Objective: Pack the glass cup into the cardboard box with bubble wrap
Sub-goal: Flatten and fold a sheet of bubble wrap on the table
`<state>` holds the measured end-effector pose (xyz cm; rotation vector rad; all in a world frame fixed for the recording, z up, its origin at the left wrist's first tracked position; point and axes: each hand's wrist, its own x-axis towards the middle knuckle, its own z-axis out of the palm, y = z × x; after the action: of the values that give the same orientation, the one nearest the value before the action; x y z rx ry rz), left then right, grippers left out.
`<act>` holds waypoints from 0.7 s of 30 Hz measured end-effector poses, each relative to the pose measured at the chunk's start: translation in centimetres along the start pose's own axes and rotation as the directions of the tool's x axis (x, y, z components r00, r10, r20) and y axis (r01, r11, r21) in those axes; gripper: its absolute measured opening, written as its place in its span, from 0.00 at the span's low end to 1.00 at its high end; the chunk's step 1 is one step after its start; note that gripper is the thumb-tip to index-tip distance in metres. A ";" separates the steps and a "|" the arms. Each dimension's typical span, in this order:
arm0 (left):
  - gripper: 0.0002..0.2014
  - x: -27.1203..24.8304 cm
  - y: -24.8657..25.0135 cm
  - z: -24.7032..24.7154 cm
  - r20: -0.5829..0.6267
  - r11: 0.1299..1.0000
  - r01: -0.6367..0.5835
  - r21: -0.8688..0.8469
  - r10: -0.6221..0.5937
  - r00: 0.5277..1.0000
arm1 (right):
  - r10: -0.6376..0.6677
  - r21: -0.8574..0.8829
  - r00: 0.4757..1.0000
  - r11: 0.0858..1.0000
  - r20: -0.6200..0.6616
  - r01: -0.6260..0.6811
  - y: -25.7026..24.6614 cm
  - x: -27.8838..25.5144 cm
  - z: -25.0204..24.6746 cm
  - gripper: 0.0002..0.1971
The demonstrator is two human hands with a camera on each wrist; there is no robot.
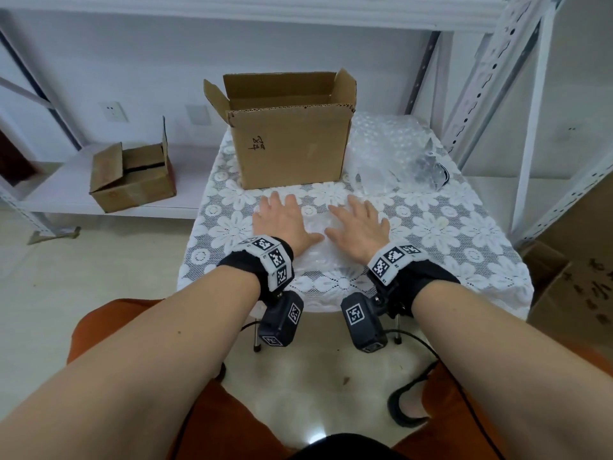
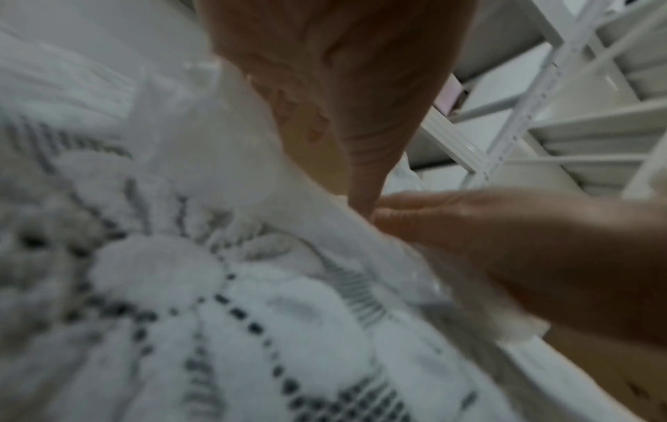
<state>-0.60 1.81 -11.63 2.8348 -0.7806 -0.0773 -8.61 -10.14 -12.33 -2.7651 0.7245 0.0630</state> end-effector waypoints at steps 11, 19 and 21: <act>0.21 0.5 -2.5 -2.1 0.314 0.908 0.301 -0.292 -0.206 0.927 | -0.029 -0.124 0.988 0.991 0.152 0.048 -0.3 0.5 1.3 0.37; 0.22 0.2 -1.3 -3.4 0.419 0.805 0.366 -0.467 -0.163 0.893 | -0.077 0.155 0.997 0.985 0.005 0.075 -0.3 -0.3 1.0 0.27; 0.24 0.3 -1.0 -3.3 0.436 0.715 0.419 -0.560 -0.176 0.883 | 0.005 0.421 0.976 0.903 -0.217 0.089 -0.1 -0.4 0.5 0.23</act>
<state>0.48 3.04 -8.62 2.2520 -0.2362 -0.7744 -8.87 -9.70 -12.74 -2.3790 0.6367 -0.3668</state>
